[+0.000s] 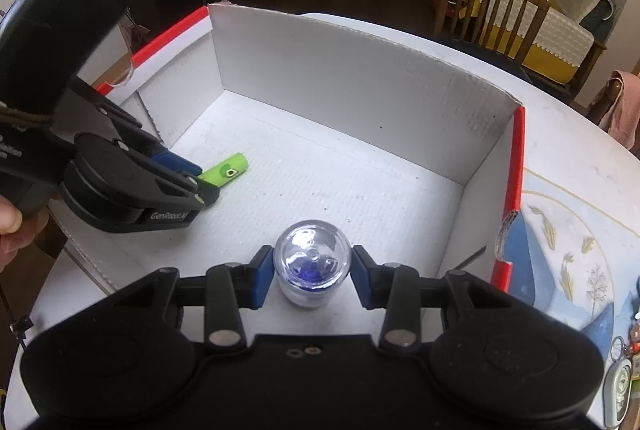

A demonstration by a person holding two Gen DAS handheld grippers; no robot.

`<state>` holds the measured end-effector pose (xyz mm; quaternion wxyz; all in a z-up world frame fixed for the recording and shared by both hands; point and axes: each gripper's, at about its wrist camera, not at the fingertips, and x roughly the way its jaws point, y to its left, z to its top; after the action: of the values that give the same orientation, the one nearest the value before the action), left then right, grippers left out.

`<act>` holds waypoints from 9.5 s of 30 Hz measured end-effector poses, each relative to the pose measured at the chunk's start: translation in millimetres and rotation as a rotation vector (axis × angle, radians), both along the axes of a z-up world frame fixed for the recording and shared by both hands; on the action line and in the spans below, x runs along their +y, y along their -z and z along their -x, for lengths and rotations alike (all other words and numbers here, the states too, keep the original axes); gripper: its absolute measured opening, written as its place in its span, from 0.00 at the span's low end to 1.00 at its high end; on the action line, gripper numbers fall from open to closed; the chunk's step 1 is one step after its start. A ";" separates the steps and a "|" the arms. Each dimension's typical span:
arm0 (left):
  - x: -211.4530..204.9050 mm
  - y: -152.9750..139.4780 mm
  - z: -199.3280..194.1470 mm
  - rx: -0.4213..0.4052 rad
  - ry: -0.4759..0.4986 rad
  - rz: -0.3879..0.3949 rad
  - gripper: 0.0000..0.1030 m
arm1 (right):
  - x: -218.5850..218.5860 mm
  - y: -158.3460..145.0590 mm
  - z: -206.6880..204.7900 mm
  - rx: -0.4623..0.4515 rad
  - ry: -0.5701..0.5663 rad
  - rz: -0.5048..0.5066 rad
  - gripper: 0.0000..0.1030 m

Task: Organize rigid objects
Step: 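Open the right tool to release the jar while the left tool releases the battery, then withdraw both open tools from the box back over the table items, then grasp the white-green marker with the left tool while the right tool grasps the toothpaste tube, then carry the marker and the toothpaste tube with both tools into the red box, then open the right tool to release the tube while the left tool releases the marker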

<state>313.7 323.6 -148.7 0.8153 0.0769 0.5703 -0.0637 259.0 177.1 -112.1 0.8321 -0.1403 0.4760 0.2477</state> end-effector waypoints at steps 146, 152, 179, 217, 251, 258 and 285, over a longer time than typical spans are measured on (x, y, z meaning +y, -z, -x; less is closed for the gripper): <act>-407.1 29.9 63.7 -0.200 0.399 0.140 0.88 | -477.1 52.1 -71.9 0.004 0.304 -0.110 0.61; -411.9 26.0 71.0 -0.228 0.413 0.146 0.64 | -475.8 52.5 -70.6 -0.003 0.299 -0.124 0.55; -384.7 9.2 101.3 -0.184 0.187 0.254 0.17 | -471.5 23.4 52.6 0.014 0.498 -0.182 0.40; -201.2 -108.2 122.8 -0.340 -0.014 0.424 0.17 | -291.2 -96.8 75.8 -0.178 0.302 -0.283 0.38; -7.2 -93.7 61.6 -0.255 -0.071 0.168 0.17 | -45.0 -61.6 1.0 -0.246 0.032 -0.130 0.38; -11.2 -68.7 43.0 -0.190 -0.025 0.139 0.17 | -31.5 -37.0 -11.1 -0.221 0.033 -0.087 0.38; -25.0 -12.0 -11.2 0.015 0.021 0.081 0.17 | -26.2 -2.8 -21.7 -0.118 0.033 -0.048 0.35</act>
<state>325.0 298.6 -136.7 0.8127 0.0492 0.5726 -0.0960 280.6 151.0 -109.2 0.8658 -0.1266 0.4224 0.2367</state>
